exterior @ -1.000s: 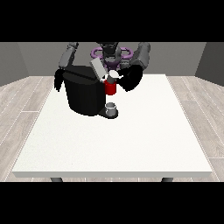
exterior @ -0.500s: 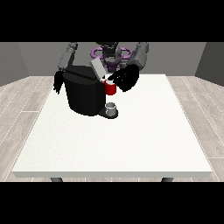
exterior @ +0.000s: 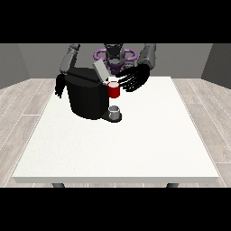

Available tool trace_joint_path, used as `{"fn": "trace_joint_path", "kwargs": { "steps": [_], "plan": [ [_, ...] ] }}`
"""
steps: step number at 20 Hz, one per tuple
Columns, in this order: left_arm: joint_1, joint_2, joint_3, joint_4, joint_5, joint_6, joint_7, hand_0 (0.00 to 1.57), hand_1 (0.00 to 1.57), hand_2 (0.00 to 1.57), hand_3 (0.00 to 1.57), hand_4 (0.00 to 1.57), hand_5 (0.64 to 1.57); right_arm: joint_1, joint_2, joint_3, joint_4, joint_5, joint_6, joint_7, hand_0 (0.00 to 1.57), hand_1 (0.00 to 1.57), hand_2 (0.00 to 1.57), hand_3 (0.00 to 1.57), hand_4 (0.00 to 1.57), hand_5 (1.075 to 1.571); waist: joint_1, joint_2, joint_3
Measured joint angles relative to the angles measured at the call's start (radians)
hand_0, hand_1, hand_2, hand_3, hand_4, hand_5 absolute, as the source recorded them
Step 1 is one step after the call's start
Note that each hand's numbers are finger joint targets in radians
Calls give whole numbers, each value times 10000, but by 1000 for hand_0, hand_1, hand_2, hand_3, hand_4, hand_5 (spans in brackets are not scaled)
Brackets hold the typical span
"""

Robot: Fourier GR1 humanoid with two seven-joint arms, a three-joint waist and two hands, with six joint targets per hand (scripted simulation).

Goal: Insert the coffee pod into the coffee machine and close the lid

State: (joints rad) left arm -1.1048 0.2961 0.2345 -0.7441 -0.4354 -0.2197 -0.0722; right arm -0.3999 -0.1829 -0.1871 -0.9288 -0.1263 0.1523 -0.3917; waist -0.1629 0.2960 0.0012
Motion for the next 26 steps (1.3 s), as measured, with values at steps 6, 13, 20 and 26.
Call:
{"fn": "trace_joint_path", "kwargs": {
  "steps": [6, 13, 20, 26],
  "plan": [
    [1928, -1343, -45, -647, 841, -296, -1144, 0, 0, 0, 0, 0, 1571, 960, -310, -703, 988, -340, 148, -669, 0, 0, 0, 0, 259, 1571, 1337, -1127, -5],
    [4797, -2216, 92, -915, 1846, -1126, -2402, 0, 0, 0, 0, 366, 1571, 2498, -201, -702, 1241, -296, 378, -1232, 0, 0, 0, 0, 168, 1571, 2179, -3005, -13],
    [7513, -2108, 267, -855, 2276, -1693, -3055, 0, 0, 0, 0, 325, 1571, 3746, 641, 576, -99, 509, 87, -868, 0, 0, 0, 0, 0, 1571, 1943, -4885, -23],
    [8849, -1794, 613, -690, 2499, -1680, -3283, 0, 0, 0, 0, 340, 1571, 3876, 1486, 2214, -2238, 1286, -441, 358, 0, 0, 0, 0, 285, 1571, 1200, -5858, -26]
  ]
}}
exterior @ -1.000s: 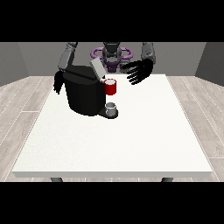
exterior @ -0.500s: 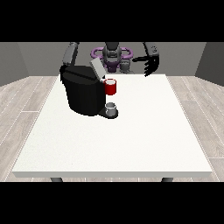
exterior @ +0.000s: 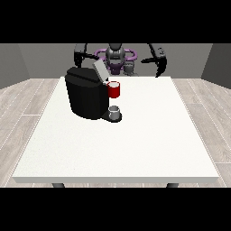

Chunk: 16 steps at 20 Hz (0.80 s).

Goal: Insert the coffee pod into the coffee machine and close the lid

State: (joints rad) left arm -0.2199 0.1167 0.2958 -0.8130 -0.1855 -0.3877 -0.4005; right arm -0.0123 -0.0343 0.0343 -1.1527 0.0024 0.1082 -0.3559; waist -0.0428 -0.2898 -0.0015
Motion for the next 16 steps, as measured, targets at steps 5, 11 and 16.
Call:
{"fn": "trace_joint_path", "kwargs": {
  "steps": [5, 11, 16],
  "plan": [
    [722, -59, 75, -26, 85, 169, 179, 0, 0, 0, 0, 217, 1571, 145, 238, 1267, -1895, 162, -474, 924, 0, 0, 0, 0, 165, 1571, -358, -708, 5],
    [1051, 45, 47, -478, 396, -111, -179, 0, 0, 0, 0, 216, 1571, -504, 173, 1631, -3853, 654, -1077, 1853, 0, 0, 0, 0, 439, 1571, -237, -19, 9],
    [1020, -86, -215, -1216, 680, -256, -431, 0, 0, 0, 0, 201, 1571, -776, 191, 1707, -4460, 1042, -1597, 2091, 0, 0, 0, 0, 366, 1571, 231, 1065, 13]
  ]
}}
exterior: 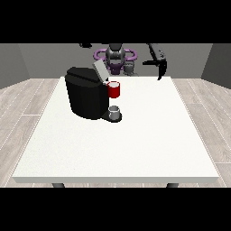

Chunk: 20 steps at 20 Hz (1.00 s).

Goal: Insert the coffee pod into the coffee machine and close the lid

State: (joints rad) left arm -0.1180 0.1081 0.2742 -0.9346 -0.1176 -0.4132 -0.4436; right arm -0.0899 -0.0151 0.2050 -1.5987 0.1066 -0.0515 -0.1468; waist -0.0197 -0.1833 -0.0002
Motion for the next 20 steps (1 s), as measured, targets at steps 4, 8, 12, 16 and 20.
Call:
{"fn": "trace_joint_path", "kwargs": {
  "steps": [4, 8, 12, 16, 20],
  "plan": [
    [-38, 38, -245, -605, 141, -125, -116, 0, 0, 0, 0, 211, 1571, -622, 75, 64, -16, 324, -571, 369, 0, 0, 0, 0, 283, 1571, 370, 589, 0],
    [166, -124, -670, -1408, 121, -151, -60, 0, 0, 0, 0, 284, 1571, -1356, 93, -358, 508, 722, -1013, 430, 0, 0, 0, 0, 195, 1571, 861, 1016, 3],
    [226, 13, -730, -1829, 297, -231, -64, 0, 0, 0, 0, 376, 1571, -2021, 93, -585, 1081, 962, -1244, 438, 0, 0, 0, 0, 351, 1571, 1040, 1425, 1],
    [345, 92, -774, -2147, 475, -298, -57, 0, 0, 0, 0, 301, 1571, -2655, 91, -1019, 1751, 829, -1433, 418, 0, 0, 0, 0, 395, 1571, 1186, 1741, 3],
    [311, -22, -946, -2446, 527, -213, -39, 0, 0, 0, 0, 334, 1571, -3322, -262, -1795, 2460, 626, -1335, 254, 0, 0, 0, 0, 369, 1571, 1273, 2066, 1]
  ]
}}
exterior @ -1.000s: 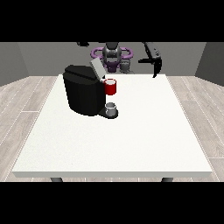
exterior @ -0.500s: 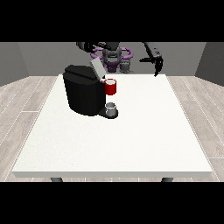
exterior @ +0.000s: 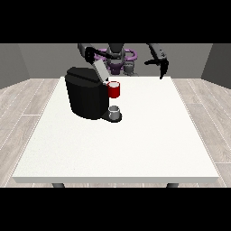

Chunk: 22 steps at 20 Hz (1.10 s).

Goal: Insert the coffee pod into the coffee machine and close the lid

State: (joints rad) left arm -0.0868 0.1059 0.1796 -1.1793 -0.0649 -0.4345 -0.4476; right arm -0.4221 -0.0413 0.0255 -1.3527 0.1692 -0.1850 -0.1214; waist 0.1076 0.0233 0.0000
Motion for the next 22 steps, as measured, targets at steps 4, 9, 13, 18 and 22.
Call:
{"fn": "trace_joint_path", "kwargs": {
  "steps": [4, 9, 13, 18, 22],
  "plan": [
    [105, -9, -45, -210, 73, 122, 114, 0, 0, 0, 0, 286, 1571, -386, -231, -440, 630, -149, 150, -104, 0, 0, 0, 0, 424, 1571, 15, 99, 1],
    [-110, 210, -56, -52, 53, 119, -139, 0, 0, 0, 0, 353, 1571, -1115, -223, -788, 1518, -223, 30, -500, 0, 0, 0, 0, 420, 1571, 82, 481, 0],
    [-323, 251, -26, 97, 157, 165, -190, 0, 0, 0, 0, 355, 1571, -1513, -254, -932, 1925, -312, 67, -671, 0, 0, 0, 0, 438, 1571, 65, 579, -31],
    [-561, 272, 1, 171, 353, 120, -61, 0, 0, 0, 0, 381, 1571, -1960, -316, -1099, 2264, -326, -49, -826, 0, 0, 0, 0, 317, 1571, 243, 747, -63],
    [-654, 325, 35, 398, 351, 233, -72, 0, 0, 0, 0, 354, 1571, -2276, -315, -1088, 2568, -345, 45, -908, 0, 0, 0, 0, 445, 1571, 246, 789, -42]
  ]
}}
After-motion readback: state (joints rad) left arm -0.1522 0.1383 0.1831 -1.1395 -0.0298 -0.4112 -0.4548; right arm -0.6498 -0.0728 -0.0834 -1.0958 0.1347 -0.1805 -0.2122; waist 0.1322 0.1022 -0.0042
